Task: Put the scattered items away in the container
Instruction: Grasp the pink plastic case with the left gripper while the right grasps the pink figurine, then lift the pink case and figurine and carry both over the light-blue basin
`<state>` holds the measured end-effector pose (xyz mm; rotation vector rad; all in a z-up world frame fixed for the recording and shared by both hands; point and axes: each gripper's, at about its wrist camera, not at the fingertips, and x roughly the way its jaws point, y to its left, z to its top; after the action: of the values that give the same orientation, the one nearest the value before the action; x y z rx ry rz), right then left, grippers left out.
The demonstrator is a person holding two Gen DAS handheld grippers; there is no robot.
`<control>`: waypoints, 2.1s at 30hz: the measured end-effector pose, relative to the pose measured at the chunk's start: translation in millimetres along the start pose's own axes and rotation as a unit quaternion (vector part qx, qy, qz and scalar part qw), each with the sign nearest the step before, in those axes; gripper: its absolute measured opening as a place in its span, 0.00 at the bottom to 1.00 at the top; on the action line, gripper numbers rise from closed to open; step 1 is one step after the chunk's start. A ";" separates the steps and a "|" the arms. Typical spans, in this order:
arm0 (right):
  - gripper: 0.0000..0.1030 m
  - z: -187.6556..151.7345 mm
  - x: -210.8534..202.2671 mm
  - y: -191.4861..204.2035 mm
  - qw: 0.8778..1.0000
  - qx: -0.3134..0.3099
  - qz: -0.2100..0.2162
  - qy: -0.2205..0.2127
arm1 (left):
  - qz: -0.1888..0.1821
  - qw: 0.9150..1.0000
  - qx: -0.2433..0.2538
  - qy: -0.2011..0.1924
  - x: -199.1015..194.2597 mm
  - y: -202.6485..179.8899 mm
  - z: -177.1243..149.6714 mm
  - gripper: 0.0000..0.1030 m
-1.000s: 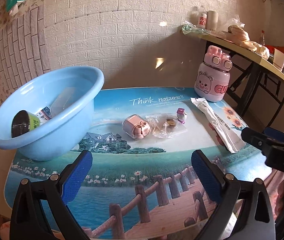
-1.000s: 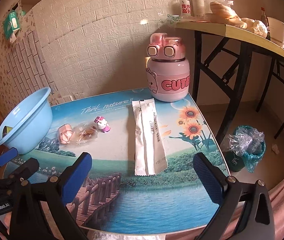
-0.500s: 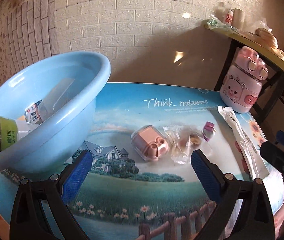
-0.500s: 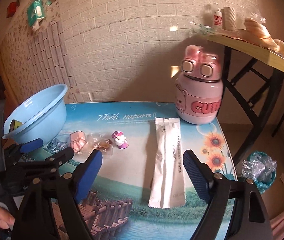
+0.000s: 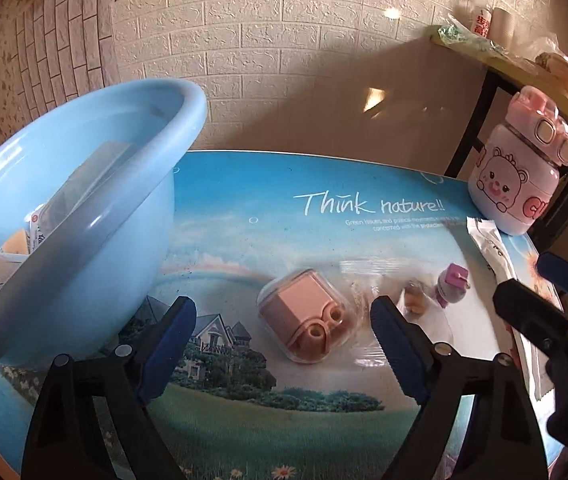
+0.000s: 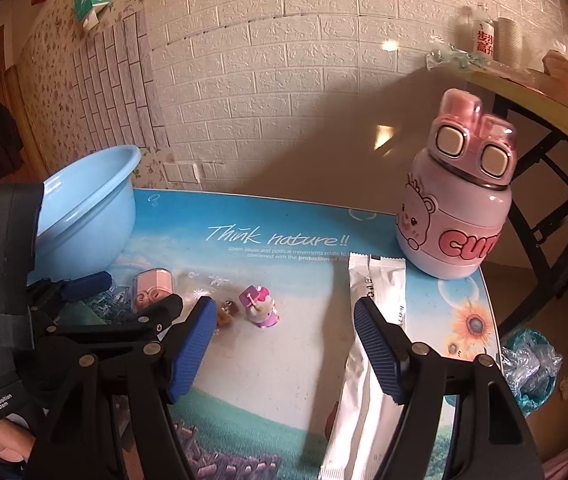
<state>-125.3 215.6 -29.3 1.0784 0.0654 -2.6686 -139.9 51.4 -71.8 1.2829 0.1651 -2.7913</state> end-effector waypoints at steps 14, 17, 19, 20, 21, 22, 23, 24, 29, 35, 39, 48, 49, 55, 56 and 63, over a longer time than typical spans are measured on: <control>0.69 8.9 39.0 8.5 0.999 -0.001 0.011 0.044 | -0.015 0.999 -0.033 0.022 10.6 12.7 5.7 0.74; 0.64 8.5 44.0 8.3 0.998 0.002 0.012 0.056 | -0.021 0.999 -0.024 0.020 9.2 11.4 4.2 0.69; 0.60 8.7 48.3 8.3 0.998 0.005 0.017 0.064 | -0.027 0.999 -0.015 0.018 8.8 9.3 3.6 0.65; 0.59 8.7 50.6 8.3 0.997 0.008 0.019 0.069 | -0.029 0.999 -0.010 0.018 8.9 8.8 3.2 0.63; 0.58 8.3 52.3 8.4 0.997 0.010 0.020 0.071 | -0.028 0.999 -0.006 0.017 8.4 8.6 2.5 0.61; 0.58 8.3 53.7 9.0 0.997 0.011 0.021 0.074 | -0.031 0.999 -0.005 0.016 7.8 9.2 2.0 0.59; 0.58 8.3 54.9 9.3 0.997 0.012 0.022 0.076 | -0.032 0.999 -0.005 0.016 7.9 9.9 1.9 0.57; 0.57 8.3 55.7 9.9 0.997 0.013 0.024 0.077 | -0.035 0.999 -0.004 0.016 7.8 10.4 1.9 0.55; 0.52 9.3 60.4 17.4 0.996 0.005 0.031 0.083 | -0.049 0.999 0.004 0.014 6.1 13.2 0.4 0.46; 0.46 8.2 66.8 18.3 0.995 0.006 0.041 0.092 | -0.055 0.998 0.009 0.013 4.8 16.2 -1.3 0.46; 0.28 8.8 68.6 17.2 0.994 0.013 0.055 0.094 | -0.060 0.998 0.010 0.014 3.7 16.0 -2.3 0.46; 0.26 6.7 55.7 15.8 0.994 0.018 0.058 0.089 | -0.064 0.998 0.010 0.018 -2.5 19.0 -8.3 0.46; 0.26 6.6 52.7 15.3 0.994 0.019 0.057 0.086 | -0.065 0.998 0.011 0.018 -3.5 19.3 -9.4 0.46; 0.26 2.0 36.4 12.2 0.995 0.029 0.050 0.079 | -0.070 0.997 0.015 0.007 -16.8 19.3 -12.1 0.46; 0.26 0.0 33.3 11.9 0.995 0.031 0.049 0.079 | -0.072 0.997 0.017 0.005 -19.2 19.1 -12.7 0.46; 0.26 -15.7 10.3 17.7 0.995 0.042 0.048 0.077 | -0.093 0.995 0.035 -0.009 -45.0 21.2 -24.7 0.46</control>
<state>-117.2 198.5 -46.7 1.2778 -0.0675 -2.5207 -89.9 34.1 -55.1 1.3199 0.1978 -2.9891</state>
